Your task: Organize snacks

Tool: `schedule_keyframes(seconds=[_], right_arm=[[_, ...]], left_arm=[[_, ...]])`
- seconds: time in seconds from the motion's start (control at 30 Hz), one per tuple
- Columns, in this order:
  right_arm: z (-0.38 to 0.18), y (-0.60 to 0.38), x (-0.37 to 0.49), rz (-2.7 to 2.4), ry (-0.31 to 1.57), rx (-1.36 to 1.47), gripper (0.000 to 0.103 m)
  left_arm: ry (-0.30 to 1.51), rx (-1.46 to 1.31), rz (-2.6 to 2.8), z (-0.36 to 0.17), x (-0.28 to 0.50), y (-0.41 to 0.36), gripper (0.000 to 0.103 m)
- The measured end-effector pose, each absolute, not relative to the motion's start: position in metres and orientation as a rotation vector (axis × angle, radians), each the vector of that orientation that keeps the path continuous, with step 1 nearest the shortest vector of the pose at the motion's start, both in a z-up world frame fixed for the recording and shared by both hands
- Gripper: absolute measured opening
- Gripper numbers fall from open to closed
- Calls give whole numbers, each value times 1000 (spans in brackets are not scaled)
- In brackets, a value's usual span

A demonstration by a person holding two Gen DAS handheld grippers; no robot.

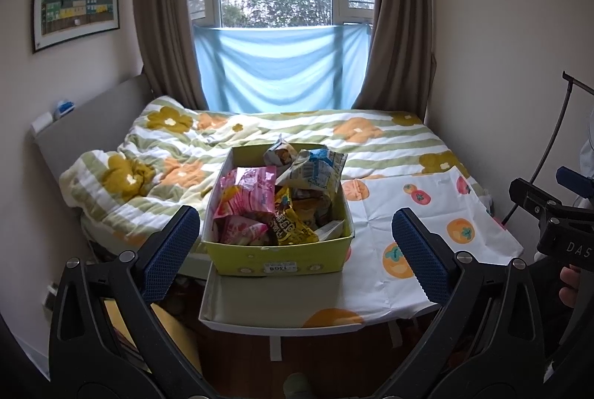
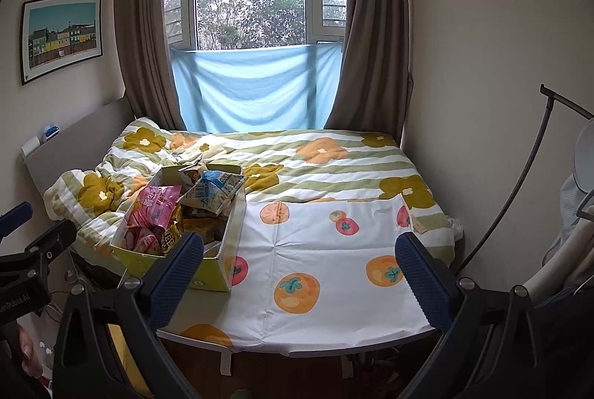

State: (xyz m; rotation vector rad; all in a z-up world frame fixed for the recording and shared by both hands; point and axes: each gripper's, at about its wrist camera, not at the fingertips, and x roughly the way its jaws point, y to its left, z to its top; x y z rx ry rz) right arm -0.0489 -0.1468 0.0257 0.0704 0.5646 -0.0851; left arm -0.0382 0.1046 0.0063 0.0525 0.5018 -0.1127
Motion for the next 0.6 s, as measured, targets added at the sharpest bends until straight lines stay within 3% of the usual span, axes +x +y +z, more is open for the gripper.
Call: schedule_keyframes(seconds=[0.6], right_arm=[[20,-142,-37,-79,585,69,103]], left_arm=[[500,45,-118,-3,-15,103,103]])
